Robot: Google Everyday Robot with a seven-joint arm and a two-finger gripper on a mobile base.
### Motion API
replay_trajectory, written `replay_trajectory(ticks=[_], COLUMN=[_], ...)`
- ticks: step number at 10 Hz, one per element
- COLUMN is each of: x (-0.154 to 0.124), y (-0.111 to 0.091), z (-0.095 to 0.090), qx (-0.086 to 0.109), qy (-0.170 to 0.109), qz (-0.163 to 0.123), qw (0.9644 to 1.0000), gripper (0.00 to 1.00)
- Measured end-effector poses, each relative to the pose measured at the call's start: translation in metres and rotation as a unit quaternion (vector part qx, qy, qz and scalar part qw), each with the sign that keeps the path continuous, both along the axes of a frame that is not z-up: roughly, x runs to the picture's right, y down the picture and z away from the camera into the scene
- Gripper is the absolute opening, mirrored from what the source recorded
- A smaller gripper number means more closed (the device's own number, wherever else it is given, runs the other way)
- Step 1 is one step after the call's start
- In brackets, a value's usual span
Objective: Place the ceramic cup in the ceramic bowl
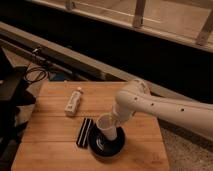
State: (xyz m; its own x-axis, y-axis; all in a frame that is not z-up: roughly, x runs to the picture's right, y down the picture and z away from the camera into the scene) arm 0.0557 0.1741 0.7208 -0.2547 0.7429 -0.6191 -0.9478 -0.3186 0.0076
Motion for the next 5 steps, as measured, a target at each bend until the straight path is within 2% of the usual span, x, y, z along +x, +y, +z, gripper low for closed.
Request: replay_trajectory(ticks=[2, 3, 4, 5], x=[0.003, 0.007, 0.009, 0.014], y=[-0.005, -0.009, -0.015, -0.025], z=[-0.005, -0.010, -0.017, -0.031], qx=[0.013, 0.029, 0.058, 0.112], qy=[0.005, 0.008, 0.011, 0.022], qz=[0.007, 0.015, 0.022, 0.030], qw=[0.9999, 0.9994, 0.9980, 0.9930], gripper=[0.80, 0.80, 0.80, 0.76])
